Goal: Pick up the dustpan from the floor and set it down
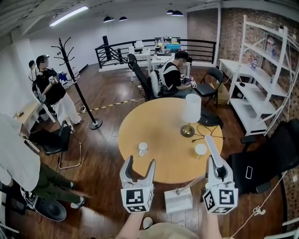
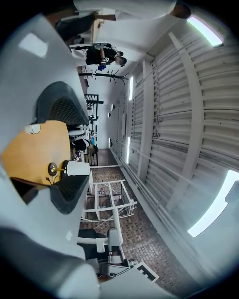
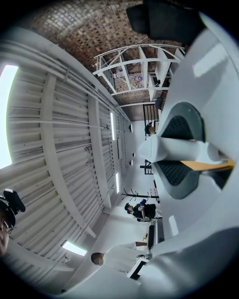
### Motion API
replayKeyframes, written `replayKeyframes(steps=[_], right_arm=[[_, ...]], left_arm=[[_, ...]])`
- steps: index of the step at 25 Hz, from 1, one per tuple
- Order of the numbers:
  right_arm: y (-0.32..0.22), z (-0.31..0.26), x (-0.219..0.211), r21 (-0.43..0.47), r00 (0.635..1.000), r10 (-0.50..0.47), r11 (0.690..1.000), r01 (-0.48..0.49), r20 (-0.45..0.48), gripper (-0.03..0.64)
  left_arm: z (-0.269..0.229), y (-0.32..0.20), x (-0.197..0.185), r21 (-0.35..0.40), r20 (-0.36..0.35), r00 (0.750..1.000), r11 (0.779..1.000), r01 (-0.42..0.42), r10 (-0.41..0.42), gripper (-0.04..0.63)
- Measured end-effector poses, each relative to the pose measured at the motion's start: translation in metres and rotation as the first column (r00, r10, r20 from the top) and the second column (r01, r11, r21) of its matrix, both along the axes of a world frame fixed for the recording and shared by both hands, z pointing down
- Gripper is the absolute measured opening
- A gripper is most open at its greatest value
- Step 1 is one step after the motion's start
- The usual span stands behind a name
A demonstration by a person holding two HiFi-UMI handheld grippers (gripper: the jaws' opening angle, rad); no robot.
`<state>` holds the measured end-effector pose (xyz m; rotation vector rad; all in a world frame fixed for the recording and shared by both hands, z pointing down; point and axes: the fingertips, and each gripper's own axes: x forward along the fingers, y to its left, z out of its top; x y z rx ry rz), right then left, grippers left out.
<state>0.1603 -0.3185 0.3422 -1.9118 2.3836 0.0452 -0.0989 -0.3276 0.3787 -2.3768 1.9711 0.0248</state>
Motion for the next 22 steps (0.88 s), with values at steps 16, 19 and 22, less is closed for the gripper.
replayKeyframes(steps=[16, 19, 22], right_arm=[[0.005, -0.015, 0.01, 0.006, 0.999, 0.044, 0.999, -0.044, -0.005, 0.094], [0.002, -0.006, 0.009, -0.014, 0.999, 0.049, 0.999, -0.049, 0.003, 0.094], [-0.004, 0.016, 0.004, -0.054, 0.999, 0.044, 0.998, -0.044, 0.0, 0.094]], left_arm=[[-0.005, 0.0, -0.001, 0.01, -0.015, 1.0, 1.0, -0.017, 0.017, 0.314], [-0.003, 0.0, 0.0, 0.004, -0.015, 1.0, 1.0, -0.018, 0.019, 0.314], [-0.001, 0.001, 0.001, 0.003, -0.013, 1.0, 1.0, -0.018, 0.018, 0.314]])
